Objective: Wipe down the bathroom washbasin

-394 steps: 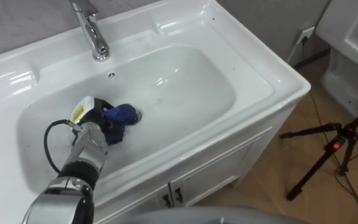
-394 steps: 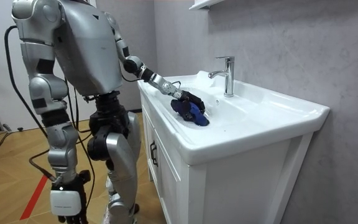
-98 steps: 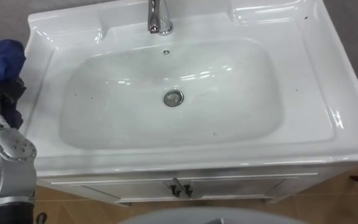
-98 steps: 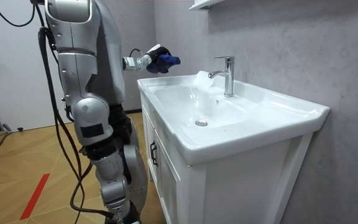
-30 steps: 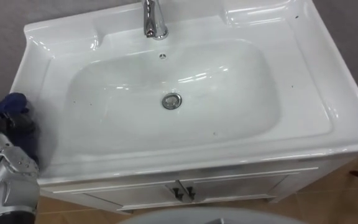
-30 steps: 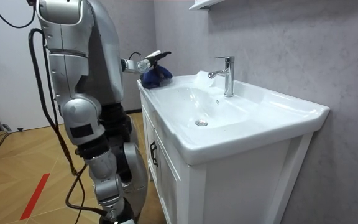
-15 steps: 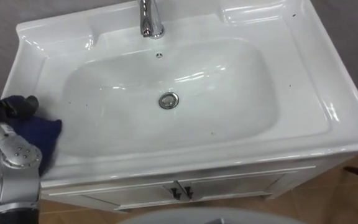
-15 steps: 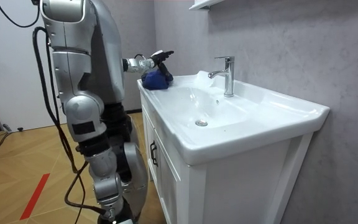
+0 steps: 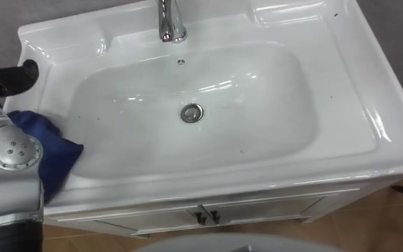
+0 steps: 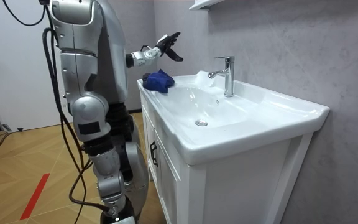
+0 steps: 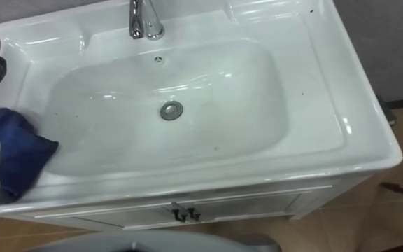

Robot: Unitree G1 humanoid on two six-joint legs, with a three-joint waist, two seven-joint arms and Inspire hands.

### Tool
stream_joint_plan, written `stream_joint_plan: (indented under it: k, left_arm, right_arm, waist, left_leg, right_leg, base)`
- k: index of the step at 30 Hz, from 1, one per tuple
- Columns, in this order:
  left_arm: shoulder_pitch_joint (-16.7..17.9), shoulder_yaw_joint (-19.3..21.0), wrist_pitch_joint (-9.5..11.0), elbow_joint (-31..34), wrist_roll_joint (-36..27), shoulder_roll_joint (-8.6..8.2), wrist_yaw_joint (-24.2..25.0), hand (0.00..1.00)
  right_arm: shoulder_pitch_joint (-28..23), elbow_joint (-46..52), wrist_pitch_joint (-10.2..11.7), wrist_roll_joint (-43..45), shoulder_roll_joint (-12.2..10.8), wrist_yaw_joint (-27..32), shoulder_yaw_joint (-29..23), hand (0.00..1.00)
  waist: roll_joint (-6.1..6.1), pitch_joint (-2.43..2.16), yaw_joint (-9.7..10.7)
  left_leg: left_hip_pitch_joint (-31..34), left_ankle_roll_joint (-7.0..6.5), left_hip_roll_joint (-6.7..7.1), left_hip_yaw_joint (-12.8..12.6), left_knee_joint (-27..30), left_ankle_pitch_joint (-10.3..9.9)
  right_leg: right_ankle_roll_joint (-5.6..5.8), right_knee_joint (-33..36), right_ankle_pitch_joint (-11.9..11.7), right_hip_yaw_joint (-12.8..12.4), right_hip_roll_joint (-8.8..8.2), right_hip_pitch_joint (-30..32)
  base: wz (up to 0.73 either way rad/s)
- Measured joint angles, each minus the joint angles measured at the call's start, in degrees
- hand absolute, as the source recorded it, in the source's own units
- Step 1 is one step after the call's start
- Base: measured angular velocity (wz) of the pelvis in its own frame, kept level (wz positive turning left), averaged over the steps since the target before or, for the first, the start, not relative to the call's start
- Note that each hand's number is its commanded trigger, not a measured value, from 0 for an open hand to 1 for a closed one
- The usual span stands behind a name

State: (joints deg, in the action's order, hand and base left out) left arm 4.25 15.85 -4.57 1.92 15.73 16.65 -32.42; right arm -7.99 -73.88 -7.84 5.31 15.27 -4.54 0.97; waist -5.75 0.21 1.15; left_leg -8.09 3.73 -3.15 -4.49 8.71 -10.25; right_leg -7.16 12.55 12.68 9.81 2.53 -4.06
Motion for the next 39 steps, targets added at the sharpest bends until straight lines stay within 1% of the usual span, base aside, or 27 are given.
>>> stream_joint_plan:
  k: [2, 6, 9, 11, 12, 13, 14, 17, 20, 21, 22, 23, 24, 25, 26, 27, 28, 29, 30, 31, 32, 33, 34, 35, 36, 38, 39]
  left_arm:
    - [-0.23, 0.76, 0.54, 0.81, -0.01, 0.07, -1.05, 0.0]
    - [-0.47, 1.51, 1.26, 1.21, -0.03, 0.42, -1.3, 0.0]
    - [-0.5, 3.96, 1.27, 1.05, -0.05, 0.75, -1.3, 0.0]
    - [-0.49, 6.15, 1.28, 0.55, -0.06, 1.36, -1.3, 0.0]
    - [-0.48, 6.64, 1.28, 0.35, -0.06, 1.58, -1.3, 0.0]
    - [-0.44, 7.34, 1.26, 0.14, -0.11, 2.08, -1.31, 0.0]
    - [-0.44, 7.73, 1.27, 0.17, -0.3, 2.19, -1.31, 0.0]
    - [-0.17, 10.52, 1.28, 0.18, -1.84, 2.44, -1.97, 0.0]
    - [1.04, 13.29, 1.35, 0.08, -1.84, 2.59, -3.97, 0.0]
    - [1.24, 13.73, 1.37, -0.21, -1.9, 2.63, -4.44, 0.0]
    - [1.62, 14.61, 1.36, -1.08, -3.11, 2.78, -5.05, 0.0]
    - [2.18, 15.57, 1.42, -1.98, -4.77, 2.81, -5.4, 0.0]
    - [2.55, 15.88, 1.43, -2.53, -5.64, 2.8, -5.63, 0.0]
    - [3.21, 16.51, 1.4, -3.84, -7.52, 2.81, -5.71, 0.0]
    - [3.3, 17.25, 1.37, -5.32, -10.12, 2.8, -5.79, 0.0]
    - [3.34, 17.81, 1.34, -6.03, -11.57, 2.8, -5.82, 0.0]
    - [3.63, 19.06, 1.31, -7.4, -13.35, 2.81, -5.97, 0.0]
    - [5.09, 20.91, 1.32, -8.27, -15.03, 2.8, -6.51, 0.0]
    - [5.75, 21.68, 1.41, -9.03, -15.71, 2.83, -7.11, 0.0]
    - [6.75, 22.89, 1.72, -11.32, -17.49, 2.86, -8.56, 0.0]
    - [8.01, 23.39, 1.9, -13.93, -19.79, 2.85, -9.77, 0.0]
    - [8.83, 23.48, 1.93, -14.99, -21.43, 2.85, -10.14, 0.0]
    - [10.68, 23.51, 2.13, -16.75, -25.01, 2.84, -10.76, 0.0]
    - [11.36, 23.78, 2.36, -19.35, -28.55, 2.84, -11.36, 0.0]
    - [11.59, 24.03, 2.52, -21.08, -30.42, 2.84, -11.74, 0.0]
    - [13.45, 24.47, 2.52, -26.47, -37.61, 2.62, -12.06, 0.0]
    - [14.13, 24.47, 2.53, -27.41, -39.64, 2.41, -12.03, 0.0]
  right_arm:
    - [0.0, -0.48, 0.54, 0.0, -0.02, -0.02, 0.02, 0.0]
    - [-0.03, -1.11, 0.61, 0.78, -0.23, -0.36, 0.01, 0.0]
    - [-0.15, -1.53, 0.46, 1.82, -0.27, -0.56, -0.06, 0.0]
    - [-0.41, -1.59, 0.25, 1.85, -0.31, -0.6, -0.11, 0.0]
    - [-0.5, -1.57, 0.25, 1.84, -0.31, -0.6, -0.12, 0.0]
    - [-1.02, -1.46, 0.25, 1.93, -0.31, -0.59, -0.17, 0.0]
    - [-1.08, -1.24, 0.24, 2.08, -0.31, -0.58, -0.38, 0.0]
    - [-1.63, -1.05, 0.24, 2.32, -0.31, -0.31, -1.68, 0.0]
    - [-2.32, -0.73, 0.29, 2.03, -0.31, 0.46, -2.01, 0.0]
    - [-2.34, -0.53, 0.28, 2.15, -0.3, 0.71, -2.24, 0.0]
    - [-2.35, -0.02, 0.26, 2.3, -0.24, 0.91, -2.22, 0.0]
    - [-2.49, 0.51, 0.29, 2.26, -0.24, 1.29, -2.22, 0.0]
    - [-2.64, 0.81, 0.28, 2.27, -0.24, 1.5, -2.19, 0.0]
    - [-2.71, 1.03, 0.22, 2.25, -0.36, 2.08, -2.22, 0.0]
    - [-2.58, 1.08, 0.16, 2.25, -0.43, 2.26, -2.23, 0.0]
    - [-2.59, 1.09, 0.11, 2.26, -0.41, 2.37, -2.23, 0.0]
    - [-2.81, 1.22, -0.16, 2.56, -0.4, 2.5, -2.24, 0.0]
    - [-2.84, 2.29, -0.51, 3.16, -0.26, 2.58, -2.29, 0.0]
    - [-2.98, 2.82, -0.48, 3.33, -0.18, 2.58, -2.28, 0.0]
    - [-3.28, 3.32, -0.3, 3.4, 0.04, 2.73, -2.21, 0.0]
    - [-3.4, 3.5, -0.3, 3.33, 0.4, 2.76, -2.2, 0.0]
    - [-3.32, 3.59, -0.3, 3.35, 0.59, 2.76, -2.2, 0.0]
    - [-3.44, 4.72, -0.39, 3.35, 0.78, 2.8, -2.17, 0.0]
    - [-3.52, 5.23, -0.37, 3.34, 0.71, 3.15, -2.06, 0.0]
    - [-3.36, 5.26, -0.36, 3.35, 0.61, 3.21, -2.03, 0.0]
    - [-3.23, 5.29, -0.4, 2.68, 0.33, 3.16, -2.1, 0.0]
    - [-3.22, 5.27, -0.48, 2.49, 0.32, 3.11, -2.09, 0.0]
  waist:
    - [-0.12, 0.01, 0.12]
    - [-0.22, 0.06, 0.08]
    - [-0.07, 0.16, 0.01]
    - [0.07, 0.23, -0.27]
    - [0.12, 0.24, -0.48]
    - [0.24, 0.24, -1.07]
    - [0.26, 0.21, -1.5]
    - [0.12, -0.07, -3.01]
    - [0.1, -0.19, -5.43]
    - [0.02, -0.22, -5.84]
    - [-0.09, -0.26, -6.31]
    - [-0.21, -0.35, -6.28]
    - [-0.33, -0.47, -6.48]
    - [-0.61, -0.57, -7.38]
    - [-0.7, -0.62, -8.28]
    - [-0.79, -0.64, -8.66]
    - [-0.78, -0.65, -9.6]
    - [-0.79, -0.66, -10.42]
    - [-0.74, -0.63, -10.7]
    - [-0.46, -0.59, -11.08]
    - [-0.59, -0.84, -11.23]
    - [-0.58, -0.95, -11.4]
    - [-0.57, -1.01, -12.2]
    - [-0.53, -0.96, -12.85]
    - [-0.47, -0.97, -12.89]
    - [-0.26, -1.04, -13.32]
    - [-0.05, -1.05, -13.43]
  left_leg:
    - [0.26, 0.0, -0.02, -0.01, 0.01, 0.0]
    - [0.23, 0.0, -0.01, 0.03, -0.01, 0.0]
    - [0.2, 0.0, 0.0, -0.04, -0.04, 0.0]
    - [0.29, 0.0, 0.03, -0.02, -0.11, 0.0]
    - [0.4, 0.0, 0.04, -0.04, -0.12, 0.0]
    - [0.48, 0.0, 0.06, -0.04, -0.09, 0.0]
    - [0.48, 0.0, 0.07, 0.03, -0.08, 0.0]
    - [0.41, -0.01, 0.1, 0.27, -0.04, -0.01]
    - [0.38, -0.01, 0.09, 0.48, -0.06, 0.0]
    - [0.47, -0.01, 0.09, 0.56, -0.07, -0.01]
    - [0.79, -0.01, 0.15, 0.92, -0.01, -0.01]
    - [1.28, -0.01, 0.31, 1.91, 0.09, 0.0]
    - [1.51, -0.02, 0.37, 2.36, 0.09, 0.0]
    - [1.57, -0.02, 0.45, 3.16, 0.01, 0.0]
    - [1.52, -0.02, 0.63, 3.87, 0.05, 0.01]
    - [1.52, -0.03, 0.72, 4.28, 0.08, 0.01]
    - [1.51, -0.03, 0.95, 5.13, 0.1, 0.02]
    - [1.51, -0.04, 1.13, 5.54, 0.15, 0.02]
    - [1.5, -0.04, 1.24, 5.82, 0.24, 0.02]
    - [1.68, -0.04, 1.6, 6.7, 0.56, 0.02]
    - [1.88, -0.04, 1.92, 6.64, 0.61, 0.02]
    - [1.98, -0.04, 2.09, 6.62, 0.75, 0.02]
    - [2.4, -0.05, 2.35, 6.6, 1.09, 0.02]
    - [2.59, -0.06, 2.51, 6.81, 1.18, 0.03]
    - [2.62, -0.06, 2.61, 6.99, 1.1, 0.03]
    - [2.55, -0.13, 3.0, 8.01, 0.83, 0.07]
    - [2.55, -0.13, 3.06, 8.01, 0.84, 0.07]
  right_leg:
    - [-0.01, 0.02, -0.01, -0.07, 0.01, 0.07]
    - [-0.01, 0.08, 0.0, -0.34, 0.02, 0.16]
    - [-0.01, 0.13, 0.0, -0.62, 0.04, 0.3]
    - [0.0, 0.08, 0.01, -0.62, 0.05, 0.3]
    - [0.01, 0.06, 0.01, -0.66, 0.05, 0.32]
    - [0.02, 0.03, 0.02, -0.75, 0.05, 0.34]
    - [0.03, 0.0, 0.02, -0.77, 0.05, 0.35]
    - [0.05, -0.07, 0.03, -0.52, 0.02, 0.3]
    - [0.04, -0.07, 0.03, -0.17, 0.02, 0.16]
    - [0.04, -0.09, 0.03, -0.05, 0.0, 0.1]
    - [0.05, -0.2, 0.03, 0.54, -0.13, 0.0]
    - [0.12, -0.57, 0.07, 1.59, -0.33, -0.19]
    - [0.13, -0.78, 0.07, 2.07, -0.39, -0.23]
    - [0.19, -0.86, 0.1, 2.71, -0.5, -0.3]
    - [0.36, -0.89, 0.2, 3.45, -0.66, -0.5]
    - [0.44, -0.93, 0.26, 3.9, -0.76, -0.63]
    - [0.64, -0.95, 0.46, 4.54, -0.94, -0.65]
    - [0.77, -1.04, 0.65, 4.69, -1.1, -0.68]
    - [0.84, -1.09, 0.74, 4.87, -1.23, -0.73]
    - [1.14, -1.13, 0.94, 5.7, -1.58, -1.06]
    - [1.47, -0.94, 1.25, 6.07, -1.91, -1.06]
    - [1.64, -0.81, 1.41, 6.22, -2.11, -1.06]
    - [1.79, -0.71, 1.5, 6.46, -2.45, -0.9]
    - [1.89, -0.7, 1.51, 6.7, -2.62, -0.8]
    - [2.01, -0.69, 1.57, 7.02, -2.71, -0.84]
    - [2.37, -0.65, 1.81, 7.44, -2.99, -0.95]
    - [2.41, -0.64, 1.83, 7.46, -3.06, -0.95]
  base:
    - [0.0]
    - [-0.03]
    - [-0.04]
    - [0.0]
    - [0.0]
    - [0.0]
    - [0.0]
    - [0.03]
    - [0.05]
    - [0.13]
    - [0.29]
    - [0.38]
    - [0.41]
    - [0.35]
    - [0.33]
    - [0.37]
    - [0.27]
    - [0.21]
    - [0.22]
    - [0.33]
    - [0.36]
    - [0.26]
    - [0.15]
    - [0.15]
    - [0.2]
    - [0.15]
    - [0.03]
